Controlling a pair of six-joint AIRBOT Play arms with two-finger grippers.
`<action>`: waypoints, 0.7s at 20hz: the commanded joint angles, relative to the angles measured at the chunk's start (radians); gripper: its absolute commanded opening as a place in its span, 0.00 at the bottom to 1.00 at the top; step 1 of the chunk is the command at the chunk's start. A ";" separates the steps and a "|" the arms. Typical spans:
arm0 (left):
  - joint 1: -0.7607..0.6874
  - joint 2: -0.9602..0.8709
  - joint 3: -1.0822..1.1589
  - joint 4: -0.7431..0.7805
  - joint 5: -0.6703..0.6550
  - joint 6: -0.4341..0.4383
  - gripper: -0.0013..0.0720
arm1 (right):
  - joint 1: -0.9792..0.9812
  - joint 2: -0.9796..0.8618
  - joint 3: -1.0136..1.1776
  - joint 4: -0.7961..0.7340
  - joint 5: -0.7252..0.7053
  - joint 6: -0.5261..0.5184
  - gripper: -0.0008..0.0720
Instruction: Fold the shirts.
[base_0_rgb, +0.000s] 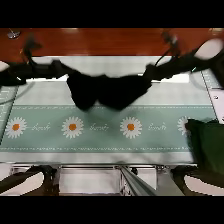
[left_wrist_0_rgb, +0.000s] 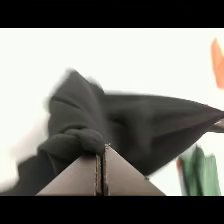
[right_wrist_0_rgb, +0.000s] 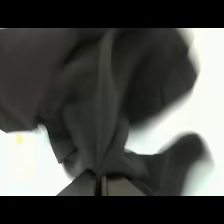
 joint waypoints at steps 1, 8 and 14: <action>0.041 0.092 0.298 0.005 0.042 0.000 0.06 | -0.087 0.022 0.482 -0.192 0.166 0.055 0.04; 0.187 0.350 0.524 0.324 0.031 -0.159 0.06 | -0.090 0.393 0.514 -0.396 0.253 0.037 0.04; 0.205 0.494 0.522 0.408 -0.304 -0.212 0.06 | -0.090 0.591 0.358 -0.414 0.401 0.096 0.04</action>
